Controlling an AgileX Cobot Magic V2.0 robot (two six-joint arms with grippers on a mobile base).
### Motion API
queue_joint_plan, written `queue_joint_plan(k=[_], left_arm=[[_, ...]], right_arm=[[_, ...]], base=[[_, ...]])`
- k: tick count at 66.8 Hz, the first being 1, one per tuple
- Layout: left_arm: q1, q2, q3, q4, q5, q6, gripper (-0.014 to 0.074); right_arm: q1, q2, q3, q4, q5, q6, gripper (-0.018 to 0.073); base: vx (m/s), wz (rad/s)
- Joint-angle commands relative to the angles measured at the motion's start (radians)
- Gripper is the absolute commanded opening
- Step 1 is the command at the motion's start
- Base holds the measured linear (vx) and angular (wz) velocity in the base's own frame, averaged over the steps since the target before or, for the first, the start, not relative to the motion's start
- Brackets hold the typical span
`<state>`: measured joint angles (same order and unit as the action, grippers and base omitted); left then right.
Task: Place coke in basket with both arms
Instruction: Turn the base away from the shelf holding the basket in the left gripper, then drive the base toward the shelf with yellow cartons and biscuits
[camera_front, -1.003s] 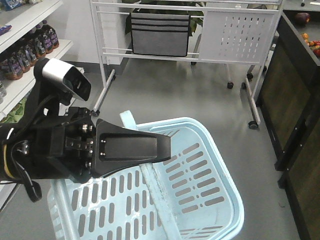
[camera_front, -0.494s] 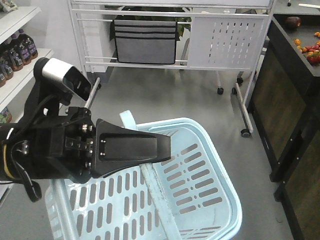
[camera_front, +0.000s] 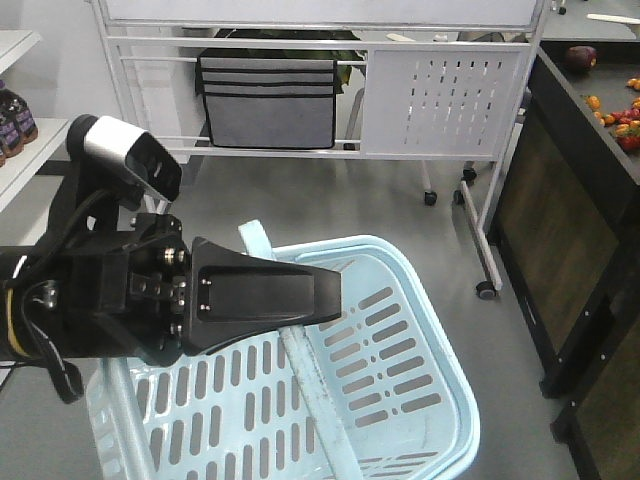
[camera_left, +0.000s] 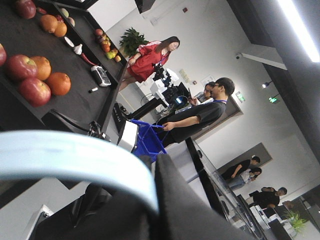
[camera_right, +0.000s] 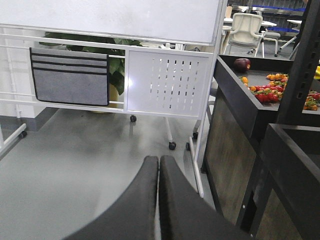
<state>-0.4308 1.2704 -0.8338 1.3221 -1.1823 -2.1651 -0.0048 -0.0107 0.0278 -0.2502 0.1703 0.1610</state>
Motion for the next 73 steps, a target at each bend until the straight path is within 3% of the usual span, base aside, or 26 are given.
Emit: queue_joint_plan(k=[1, 73], left_arm=[[-0.007, -0.033, -0.025, -0.089, -0.192, 0.002, -0.0006], [-0.007, -0.033, -0.025, -0.089, -0.192, 0.002, -0.0006]], right_arm=[[-0.005, -0.013, 0.007, -0.012, -0.07, -0.011, -0.0005], [-0.005, -0.013, 0.007, -0.012, -0.068, -0.011, -0.0005]], base=[[0.29, -0.06], [0.28, 0.02]])
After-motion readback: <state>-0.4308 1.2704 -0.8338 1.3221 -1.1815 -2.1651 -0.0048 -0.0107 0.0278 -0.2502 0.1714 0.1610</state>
